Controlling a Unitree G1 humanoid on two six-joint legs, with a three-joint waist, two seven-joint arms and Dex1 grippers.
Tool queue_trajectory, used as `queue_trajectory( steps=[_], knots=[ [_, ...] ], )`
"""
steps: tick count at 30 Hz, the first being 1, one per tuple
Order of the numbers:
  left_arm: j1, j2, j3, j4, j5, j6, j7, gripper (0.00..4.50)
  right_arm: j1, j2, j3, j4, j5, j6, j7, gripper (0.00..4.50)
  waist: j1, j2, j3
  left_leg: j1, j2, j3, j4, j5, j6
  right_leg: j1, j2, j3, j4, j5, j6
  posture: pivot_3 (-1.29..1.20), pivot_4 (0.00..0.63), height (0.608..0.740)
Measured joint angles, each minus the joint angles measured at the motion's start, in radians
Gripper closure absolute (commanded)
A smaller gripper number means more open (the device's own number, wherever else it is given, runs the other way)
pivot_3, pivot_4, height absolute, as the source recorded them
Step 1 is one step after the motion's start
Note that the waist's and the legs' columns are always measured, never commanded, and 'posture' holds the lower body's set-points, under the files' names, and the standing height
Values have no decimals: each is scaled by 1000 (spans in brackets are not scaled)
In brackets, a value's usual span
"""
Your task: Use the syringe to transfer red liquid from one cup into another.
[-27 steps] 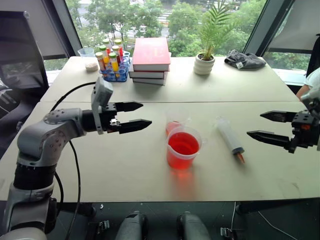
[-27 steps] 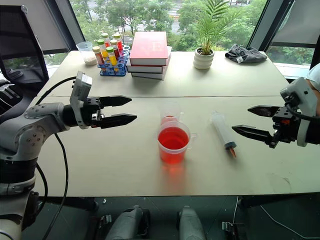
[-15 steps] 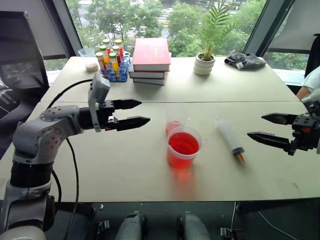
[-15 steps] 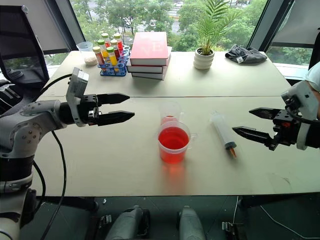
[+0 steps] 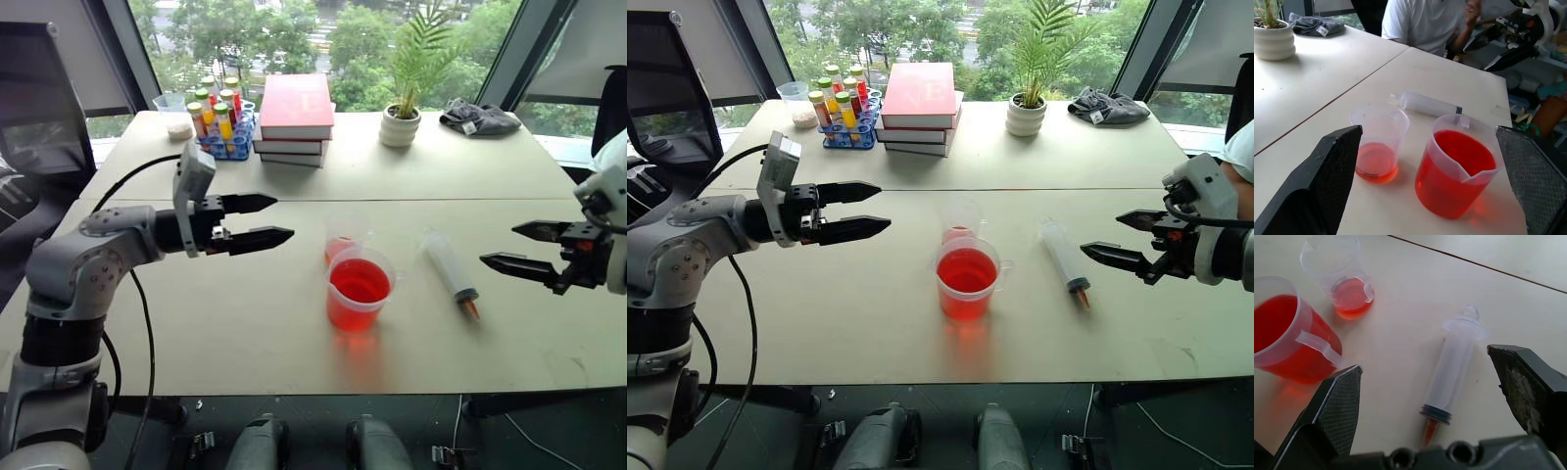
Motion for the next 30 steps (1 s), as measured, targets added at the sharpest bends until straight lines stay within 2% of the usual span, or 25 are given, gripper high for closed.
queue_trajectory(
  steps=[3,6,9,15,20,28,30],
  knots=[
    [0,-8,-7,1,6,-5,-1,0,-73,-9,89,33,-2,50,-23,15,-1,0,0,0,0,0,0,0,0,-1,0,0,0,0,0,0,150,740],
    [-7,-19,-17,15,26,-22,-7,0,-238,10,234,130,-35,94,-63,15,-6,0,0,0,0,1,0,0,0,-1,0,1,0,0,-1,0,150,740],
    [-14,-43,-42,30,40,-41,-10,0,-402,87,368,267,-96,133,-107,15,-4,0,0,0,0,1,0,0,0,-2,0,2,0,0,-1,0,150,740],
    [-24,-80,-59,52,71,-74,-19,0,-563,192,612,475,-228,141,-102,15,1,0,0,-3,0,1,-1,0,0,-4,0,1,0,2,2,0,150,740],
    [-28,-92,-74,51,82,-81,-19,0,-626,262,729,622,-326,99,-67,15,-2,0,0,-4,-1,2,-1,-1,1,-4,1,0,-1,2,3,0,150,740],
    [8,-109,-76,16,81,-88,8,0,-794,427,887,976,-514,-42,34,15,-6,0,0,-3,-1,2,0,0,1,-5,3,-1,1,3,4,0,150,740],
    [20,-110,-73,-6,81,-88,22,0,-824,454,916,1047,-564,-93,68,514,-6,0,0,-3,-1,2,0,0,1,-5,3,-1,1,3,4,0,150,740]
  ],
)
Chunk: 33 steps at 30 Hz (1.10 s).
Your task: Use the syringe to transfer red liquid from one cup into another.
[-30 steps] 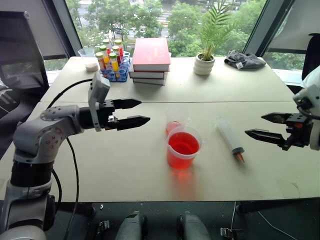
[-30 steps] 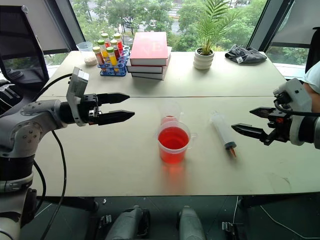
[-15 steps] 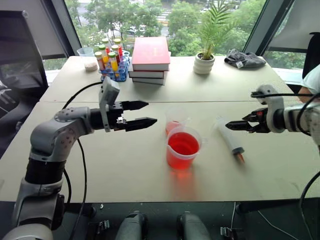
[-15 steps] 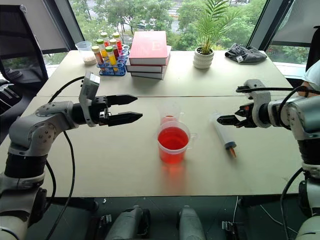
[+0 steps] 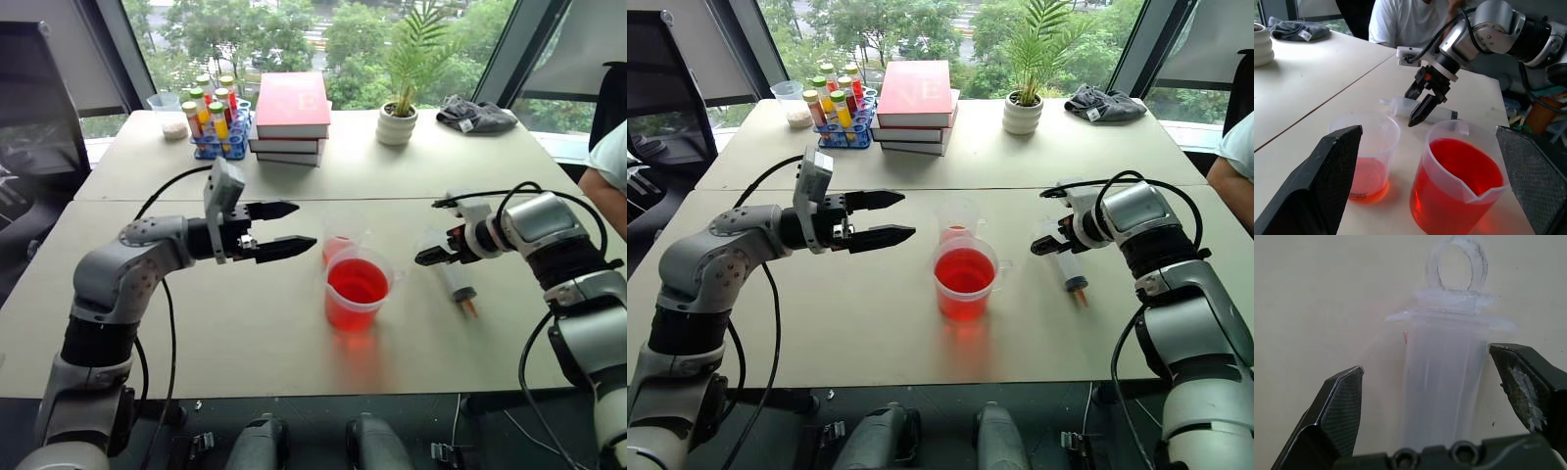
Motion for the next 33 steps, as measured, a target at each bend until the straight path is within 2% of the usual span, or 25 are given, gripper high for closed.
queue_trajectory(
  steps=[1,5,6,11,14,17,20,23,27,30,33],
  knots=[
    [10,0,1,-10,-1,0,6,0,-10,8,13,26,-27,-23,17,858,2,0,0,0,0,0,0,0,0,0,0,0,0,0,0,0,150,740],
    [34,-1,2,-30,-3,0,26,0,-34,13,44,89,-104,-93,97,2882,2,0,0,0,0,0,0,0,0,0,0,0,0,0,0,0,150,740],
    [35,-1,2,-32,-3,0,29,0,-36,14,48,93,-116,-104,115,3079,1,0,0,0,0,0,0,0,0,0,0,0,0,0,0,0,150,740],
    [35,-3,2,-32,-3,-1,40,0,-28,15,43,61,-157,-102,165,3083,1,0,0,1,0,0,0,0,0,0,0,0,2,0,0,0,150,740],
    [28,-6,1,-25,-2,-3,36,0,-5,-3,-13,-20,-148,-71,162,3083,3,0,0,1,0,0,0,0,0,0,-1,0,2,0,0,0,150,740],
    [-3,-5,0,-1,1,-10,18,0,13,-38,-155,-169,-94,-27,142,3083,5,1,0,1,0,0,0,0,0,-1,-1,0,2,0,0,0,150,740],
    [-37,-4,-2,35,7,-23,-1,0,46,-45,-384,-387,16,-17,119,3083,5,1,0,1,0,-1,-1,0,0,0,-1,-1,2,0,0,0,150,740],
    [-92,-8,-8,89,12,-26,-30,0,98,74,-698,-699,249,17,87,3083,3,1,0,1,1,-3,-2,0,0,0,-1,-2,2,0,0,0,150,740],
    [-147,-5,-11,138,21,-29,-77,0,118,243,-946,-965,516,70,-34,3083,4,0,0,2,1,-3,-1,0,-1,1,-2,-2,3,0,0,0,150,740],
    [-181,3,-14,181,31,-30,-116,0,195,353,-1012,-1084,681,66,-129,3083,4,0,0,3,0,-3,0,0,-1,1,-4,-2,6,0,0,0,150,740],
    [-227,7,-18,212,41,-30,-151,0,298,417,-995,-1148,733,17,-194,3083,4,0,0,3,0,-2,1,0,-1,1,-4,-1,7,0,0,0,150,740]
  ],
)
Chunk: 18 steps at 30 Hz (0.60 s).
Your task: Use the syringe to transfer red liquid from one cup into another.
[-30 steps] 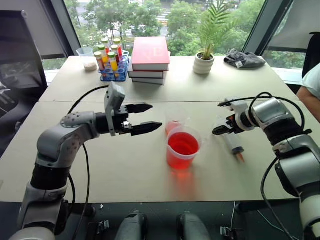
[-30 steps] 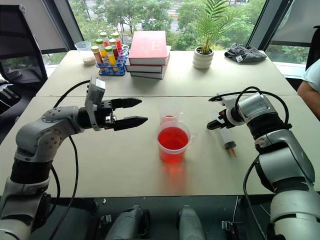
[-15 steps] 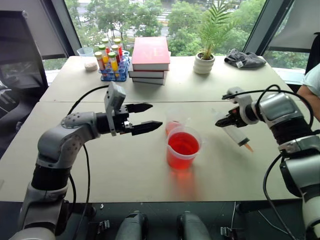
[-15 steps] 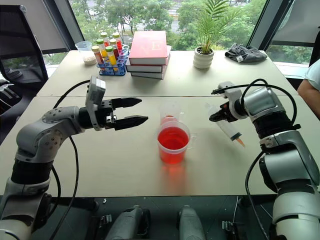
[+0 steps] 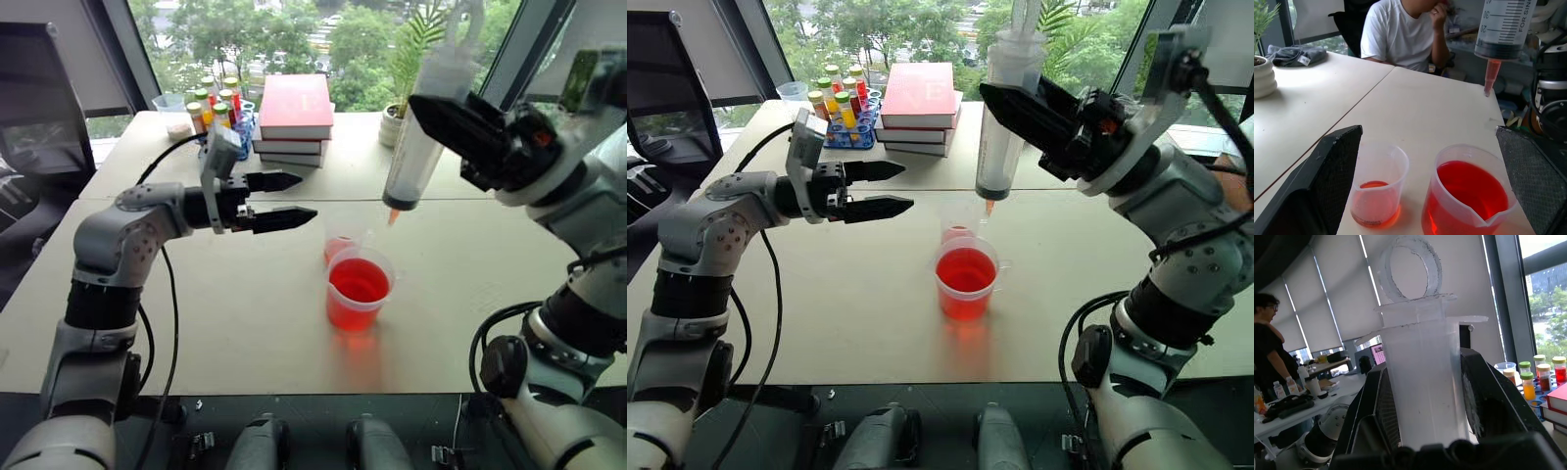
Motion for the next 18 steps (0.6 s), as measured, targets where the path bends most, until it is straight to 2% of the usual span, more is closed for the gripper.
queue_trajectory(
  steps=[3,10,18],
  knots=[
    [-44,2,-15,28,6,1,-40,0,130,54,68,-34,-22,-125,-31,3083,-2,0,0,0,0,1,0,0,0,-1,3,0,1,0,0,0,150,740],
    [-108,-18,-36,50,9,5,-107,0,402,126,275,-27,-215,-458,-11,3083,-2,0,0,0,0,1,0,0,0,-1,5,1,2,-1,1,0,150,740],
    [-145,-80,-66,59,8,13,-125,0,515,143,411,21,-339,-672,-8,3083,-2,0,0,0,0,1,1,0,0,-1,5,1,2,-1,1,0,150,740]
  ],
)
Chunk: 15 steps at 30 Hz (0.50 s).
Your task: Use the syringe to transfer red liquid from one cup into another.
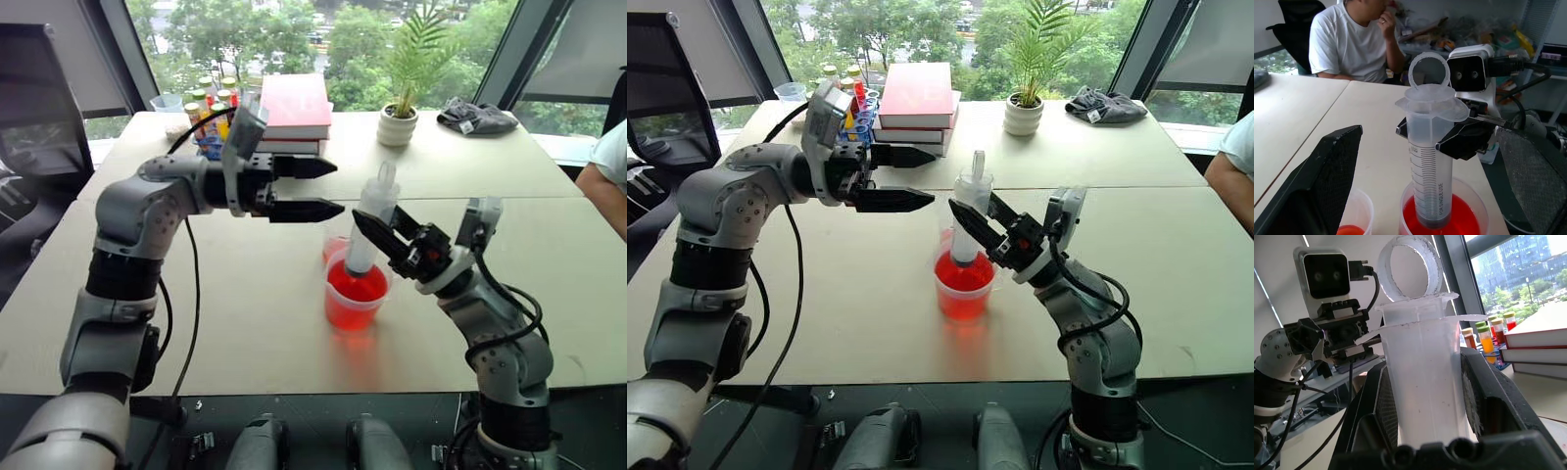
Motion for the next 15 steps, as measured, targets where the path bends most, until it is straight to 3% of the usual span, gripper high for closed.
queue_trajectory(
  steps=[15],
  knots=[
    [-16,-86,-8,-14,-31,63,-31,0,26,-41,49,22,-31,-70,-12,3083,1,0,0,0,0,0,0,0,0,0,0,0,0,0,0,0,150,740]
  ],
)
